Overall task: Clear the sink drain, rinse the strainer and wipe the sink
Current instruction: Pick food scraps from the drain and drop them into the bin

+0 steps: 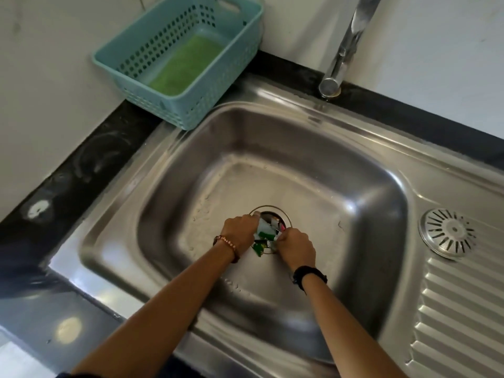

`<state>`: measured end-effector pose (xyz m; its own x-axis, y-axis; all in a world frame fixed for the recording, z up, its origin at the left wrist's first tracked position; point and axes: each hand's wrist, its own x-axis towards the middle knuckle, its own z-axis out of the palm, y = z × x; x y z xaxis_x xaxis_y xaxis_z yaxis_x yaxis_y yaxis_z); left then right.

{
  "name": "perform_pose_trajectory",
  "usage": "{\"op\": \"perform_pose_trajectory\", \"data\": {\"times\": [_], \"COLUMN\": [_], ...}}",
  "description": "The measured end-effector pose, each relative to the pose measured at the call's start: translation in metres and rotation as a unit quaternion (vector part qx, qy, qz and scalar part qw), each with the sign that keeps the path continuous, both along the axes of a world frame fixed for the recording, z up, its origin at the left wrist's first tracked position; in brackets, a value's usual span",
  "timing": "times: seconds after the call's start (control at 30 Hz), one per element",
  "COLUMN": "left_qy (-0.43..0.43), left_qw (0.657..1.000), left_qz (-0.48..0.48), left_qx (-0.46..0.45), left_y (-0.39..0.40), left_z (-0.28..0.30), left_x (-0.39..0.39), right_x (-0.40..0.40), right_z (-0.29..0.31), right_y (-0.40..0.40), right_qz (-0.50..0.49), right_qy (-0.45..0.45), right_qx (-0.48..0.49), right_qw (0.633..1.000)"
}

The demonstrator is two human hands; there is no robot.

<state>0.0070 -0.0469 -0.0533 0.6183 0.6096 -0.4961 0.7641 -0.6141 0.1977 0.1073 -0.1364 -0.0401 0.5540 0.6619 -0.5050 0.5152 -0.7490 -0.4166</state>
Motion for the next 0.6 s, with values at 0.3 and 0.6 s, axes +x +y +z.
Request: {"op": "perform_pose_trajectory", "data": {"times": [0.3, 0.6], "left_qy": [0.090, -0.133], "left_qw": [0.988, 0.978], "left_qz": [-0.106, 0.154], "left_qx": [0.068, -0.038], "left_y": [0.001, 0.000], "left_z": [0.015, 0.084], "left_x": [0.009, -0.012], "right_x": [-0.002, -0.016], "right_z": [0.008, 0.055], "right_y": [-0.001, -0.003], "right_qz": [-0.097, -0.296], "right_qy": [0.096, 0.227], "right_qx": [0.041, 0.217], "right_qw": [0.990, 0.902]}}
